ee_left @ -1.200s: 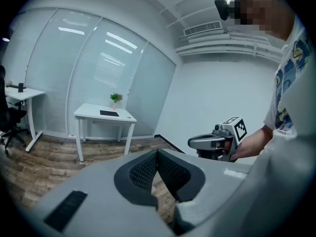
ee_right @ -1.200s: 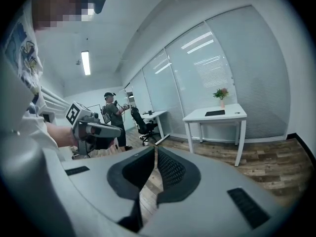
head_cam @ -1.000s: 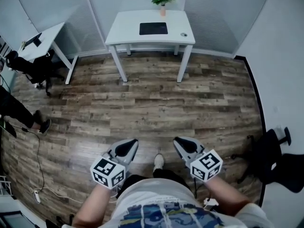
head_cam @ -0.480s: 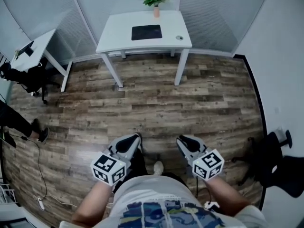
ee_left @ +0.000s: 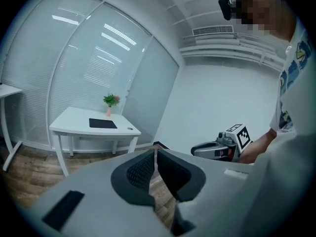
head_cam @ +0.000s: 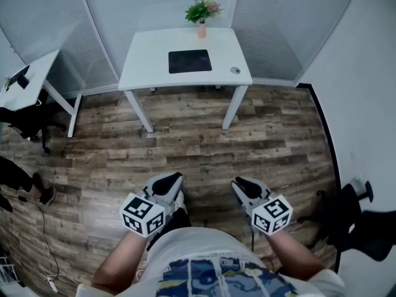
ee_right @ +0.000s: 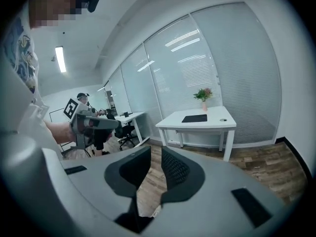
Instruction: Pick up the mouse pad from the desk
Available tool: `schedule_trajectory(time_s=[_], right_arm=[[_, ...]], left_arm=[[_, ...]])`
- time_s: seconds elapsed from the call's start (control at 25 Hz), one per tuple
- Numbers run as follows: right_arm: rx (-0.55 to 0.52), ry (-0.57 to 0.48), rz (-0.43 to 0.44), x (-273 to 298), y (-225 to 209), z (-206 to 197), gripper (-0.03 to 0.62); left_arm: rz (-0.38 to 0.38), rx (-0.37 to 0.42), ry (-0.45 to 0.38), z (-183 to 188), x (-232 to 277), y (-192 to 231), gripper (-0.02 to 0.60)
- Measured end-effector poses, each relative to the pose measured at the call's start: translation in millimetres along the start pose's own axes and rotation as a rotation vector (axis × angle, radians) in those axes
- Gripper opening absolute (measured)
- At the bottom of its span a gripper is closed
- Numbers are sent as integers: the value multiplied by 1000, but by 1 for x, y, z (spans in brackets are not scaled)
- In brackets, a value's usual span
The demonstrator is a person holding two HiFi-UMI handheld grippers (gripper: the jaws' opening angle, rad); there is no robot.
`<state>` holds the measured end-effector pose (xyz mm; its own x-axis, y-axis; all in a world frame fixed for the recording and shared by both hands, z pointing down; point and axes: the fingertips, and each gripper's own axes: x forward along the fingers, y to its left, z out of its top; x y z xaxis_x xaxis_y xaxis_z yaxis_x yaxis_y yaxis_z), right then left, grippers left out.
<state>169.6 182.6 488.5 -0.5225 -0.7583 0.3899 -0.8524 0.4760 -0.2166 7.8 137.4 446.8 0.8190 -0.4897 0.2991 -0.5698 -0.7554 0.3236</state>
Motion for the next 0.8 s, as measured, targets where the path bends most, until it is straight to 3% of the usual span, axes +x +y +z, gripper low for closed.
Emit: schedule_trajectory(time_s=[0.44,0.8], right_arm=[[-56,36,-5,159,-14,71,78],[-72,65,-27,228,-53,104,94]], left_arm=[[-25,-2,2,51,14,148,26],[-19,-11,-8,82,35,210,29]])
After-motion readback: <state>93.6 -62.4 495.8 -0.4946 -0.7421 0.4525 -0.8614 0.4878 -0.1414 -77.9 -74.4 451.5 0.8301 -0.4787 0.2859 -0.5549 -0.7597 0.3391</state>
